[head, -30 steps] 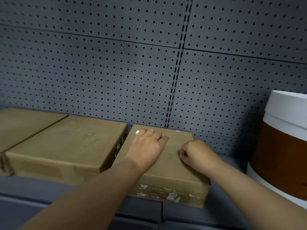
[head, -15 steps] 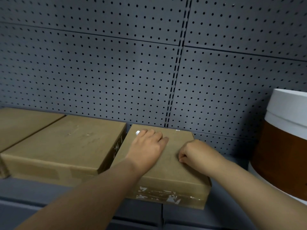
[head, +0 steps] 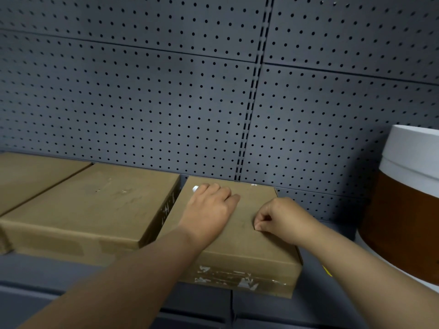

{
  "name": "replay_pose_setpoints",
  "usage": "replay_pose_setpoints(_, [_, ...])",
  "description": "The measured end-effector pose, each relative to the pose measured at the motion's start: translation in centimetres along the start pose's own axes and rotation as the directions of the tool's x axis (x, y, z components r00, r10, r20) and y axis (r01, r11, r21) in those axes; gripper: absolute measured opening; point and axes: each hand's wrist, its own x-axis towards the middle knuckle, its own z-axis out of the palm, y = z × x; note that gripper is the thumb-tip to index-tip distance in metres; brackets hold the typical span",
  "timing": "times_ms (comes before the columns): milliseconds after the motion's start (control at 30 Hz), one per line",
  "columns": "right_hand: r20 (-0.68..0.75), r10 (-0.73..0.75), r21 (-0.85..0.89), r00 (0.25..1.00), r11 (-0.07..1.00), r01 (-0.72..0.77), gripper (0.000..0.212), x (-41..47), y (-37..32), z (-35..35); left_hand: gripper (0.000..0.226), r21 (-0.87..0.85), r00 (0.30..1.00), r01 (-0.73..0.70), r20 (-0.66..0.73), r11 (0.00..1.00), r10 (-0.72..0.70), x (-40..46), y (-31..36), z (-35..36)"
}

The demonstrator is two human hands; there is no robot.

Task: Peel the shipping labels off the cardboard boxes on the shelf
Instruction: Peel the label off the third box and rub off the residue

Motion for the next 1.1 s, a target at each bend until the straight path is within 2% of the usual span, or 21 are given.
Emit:
replay_pose_setpoints(100, [0.005,0.0,-0.004,1.0,1.0,0.0,0.012,0.2,-0.2,-0.1,0.04,-0.002,1.0,0.0,0.002,1.0,0.0,0.0,0.0,0.0])
replay_pose_setpoints(200, [0.061,0.017,-0.124,0.998,0.992,-0.009,0.016,0.3,-0.7,-0.1,0.04,-0.004,1.0,-0.009,-0.003,1.0,0.009,-0.1,0.0,0.0])
replay_pose_setpoints(467, [0.017,-0.048,-0.258,0.999,0.965,0.051,0.018,0.2,-0.7,0.8,0.037,-0.003,0.999,-0.037,-0.025,0.999,0.037,-0.1,0.1,-0.1])
replay_pose_setpoints(700, [-0.053,-0.018,-0.224,0.998,0.975,0.005,0.016,0.8,-0.1,1.3,0.037,0.003,0.999,-0.042,-0.006,0.999,0.042,-0.3,0.1,-0.3])
replay_pose_setpoints(833, [-0.062,0.045,-0.045,0.997,0.998,-0.048,0.016,1.0,0.2,0.5,0.037,0.002,1.0,-0.031,0.0,1.0,0.031,-0.3,0.1,-0.3])
replay_pose_setpoints(933, [-0.038,0.021,0.048,0.999,0.999,-0.019,0.012,0.1,0.3,-0.1,0.037,-0.003,1.0,-0.028,-0.006,1.0,0.028,-0.3,0.0,-0.1])
replay_pose_setpoints(1100, [0.001,-0.043,-0.104,0.999,0.994,0.043,0.012,-0.2,-0.1,0.3,0.035,-0.011,1.0,-0.027,-0.008,1.0,0.027,-0.2,-0.1,-0.1])
